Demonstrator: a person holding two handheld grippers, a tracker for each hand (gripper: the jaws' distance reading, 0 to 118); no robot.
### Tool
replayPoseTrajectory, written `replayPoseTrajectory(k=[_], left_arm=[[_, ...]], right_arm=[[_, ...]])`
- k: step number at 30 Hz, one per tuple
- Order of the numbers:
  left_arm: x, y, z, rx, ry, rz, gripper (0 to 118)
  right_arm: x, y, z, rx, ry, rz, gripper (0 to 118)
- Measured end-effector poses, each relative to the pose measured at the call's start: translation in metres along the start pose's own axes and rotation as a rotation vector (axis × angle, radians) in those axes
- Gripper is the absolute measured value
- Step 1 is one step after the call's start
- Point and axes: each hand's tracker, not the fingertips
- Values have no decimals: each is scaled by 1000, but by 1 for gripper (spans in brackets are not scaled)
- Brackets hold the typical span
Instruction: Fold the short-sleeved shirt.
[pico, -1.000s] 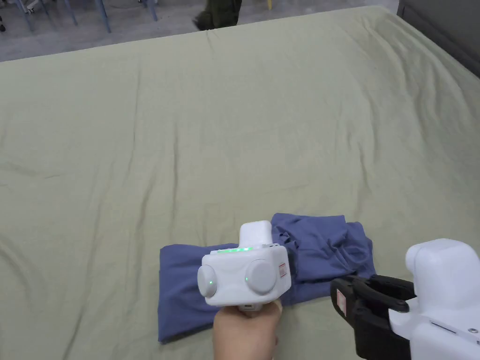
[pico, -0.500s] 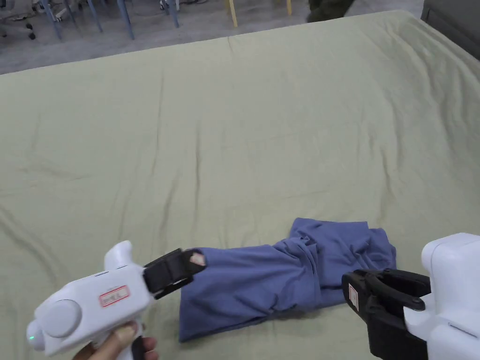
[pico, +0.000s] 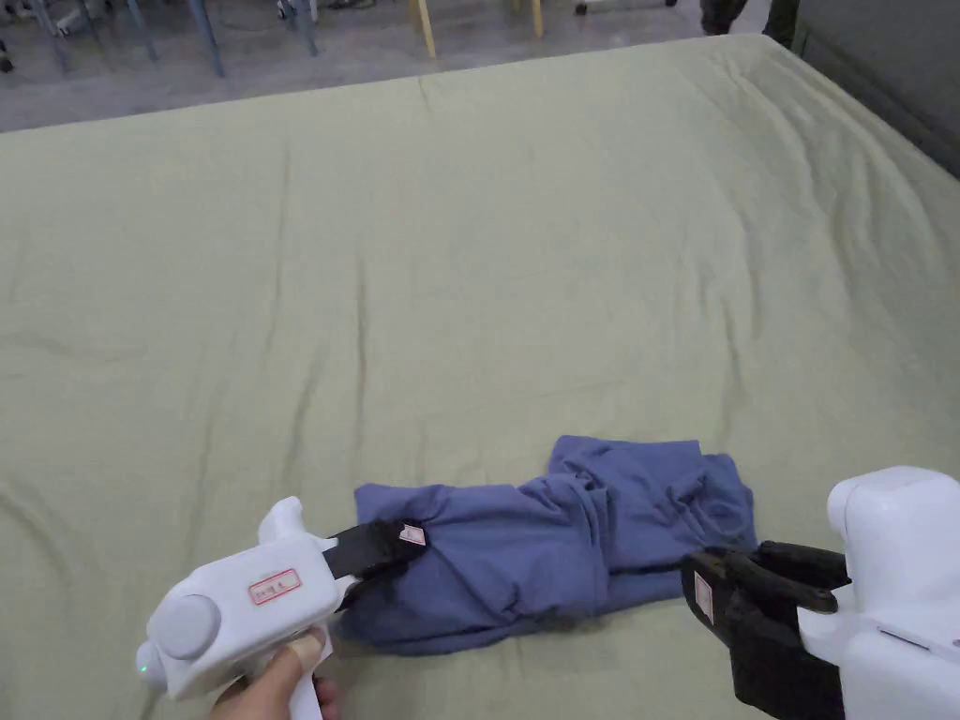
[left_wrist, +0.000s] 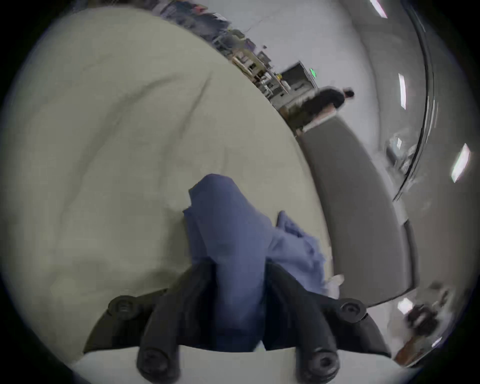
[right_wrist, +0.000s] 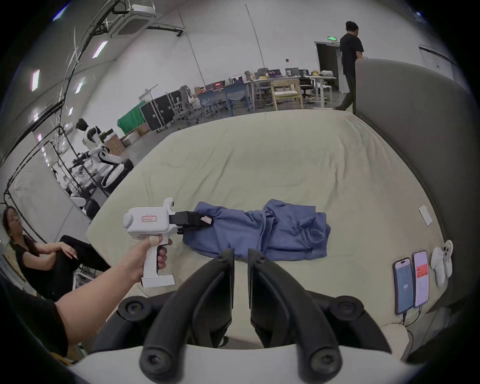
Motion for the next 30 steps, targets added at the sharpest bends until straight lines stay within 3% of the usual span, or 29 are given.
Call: replayPoseTrajectory(k=[2,7,11,14,16,22,26,30], left_arm=[[-13,6,20,35,-6,98,18],[-18,19,89,86,87,62,18],[-11,36,127,110,310,-87,18],[-4,46,135,116,434,-107,18],[21,33,125,131,520,-87,18],[113,-14,57,42,408,-240,18],[140,-28,-13,6,461,-326,18],[162,-45,-65,-38,417,-364,18]], right_arm=[[0,-1,1,4,-1,-4,14],[-9,-4,3,40,-85,83,14],[-19,-4,2,31,5,48,14],[-32,-6,-4,22,44,59,14],[-40,-8,-6,19,61,77,14],[-44,-6,-5,14,84,89,14],[-33,-5,0,25,61,75,14],[-22,-7,2,12,30,46,14]])
